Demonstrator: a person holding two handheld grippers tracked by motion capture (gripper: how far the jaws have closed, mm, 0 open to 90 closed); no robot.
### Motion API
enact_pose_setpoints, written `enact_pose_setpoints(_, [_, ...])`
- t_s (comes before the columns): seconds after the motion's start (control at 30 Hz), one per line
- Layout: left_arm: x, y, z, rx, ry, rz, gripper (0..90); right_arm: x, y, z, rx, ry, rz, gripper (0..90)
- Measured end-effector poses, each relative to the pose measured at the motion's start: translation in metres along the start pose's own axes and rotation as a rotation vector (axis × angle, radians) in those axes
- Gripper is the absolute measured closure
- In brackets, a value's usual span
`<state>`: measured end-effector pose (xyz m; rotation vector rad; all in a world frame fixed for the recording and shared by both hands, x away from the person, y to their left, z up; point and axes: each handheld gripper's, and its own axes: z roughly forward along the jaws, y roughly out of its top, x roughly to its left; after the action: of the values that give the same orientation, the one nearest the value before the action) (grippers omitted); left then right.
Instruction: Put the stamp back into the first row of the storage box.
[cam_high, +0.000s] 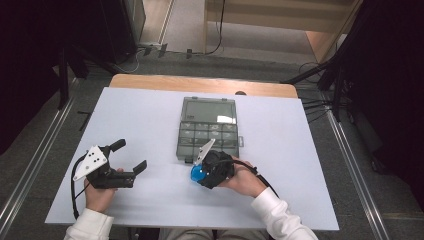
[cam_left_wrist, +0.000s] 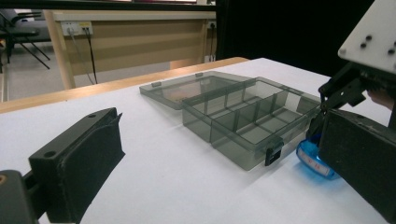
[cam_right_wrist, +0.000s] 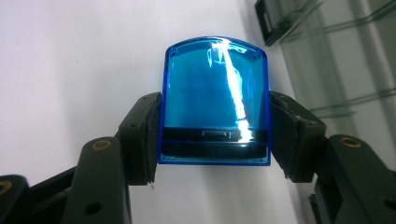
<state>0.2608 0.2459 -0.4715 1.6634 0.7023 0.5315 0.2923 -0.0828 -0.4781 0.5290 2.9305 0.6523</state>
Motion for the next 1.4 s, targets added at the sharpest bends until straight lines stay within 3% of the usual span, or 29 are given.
enact_pose_setpoints(0.23, [0.000, 0.000, 0.000, -0.003, -0.003, 0.001, 0.0, -0.011, 0.003, -0.026, -0.056, 0.015, 0.034, 42.1])
enact_pose_setpoints(0.6, [0.000, 0.000, 0.000, -0.004, -0.005, 0.001, 0.0, -0.035, 0.012, -0.055, -0.053, 0.027, 0.057, 42.2])
enact_pose_setpoints(0.67, [0.000, 0.000, 0.000, -0.004, -0.002, 0.002, 0.0, -0.040, 0.014, -0.057, -0.052, 0.029, 0.041, 42.2])
enact_pose_setpoints(1.13, [0.001, 0.000, 0.000, -0.005, -0.007, 0.000, 0.0, -0.077, 0.026, -0.077, -0.046, -0.003, 0.060, 42.2])
enact_pose_setpoints(1.27, [0.000, 0.000, 0.000, -0.005, -0.008, -0.001, 0.0, -0.086, 0.029, -0.079, -0.077, -0.010, 0.045, 42.1])
enact_pose_setpoints(1.4, [0.001, 0.000, 0.000, -0.004, -0.010, -0.001, 0.0, -0.094, 0.033, -0.078, -0.068, -0.025, 0.048, 42.1])
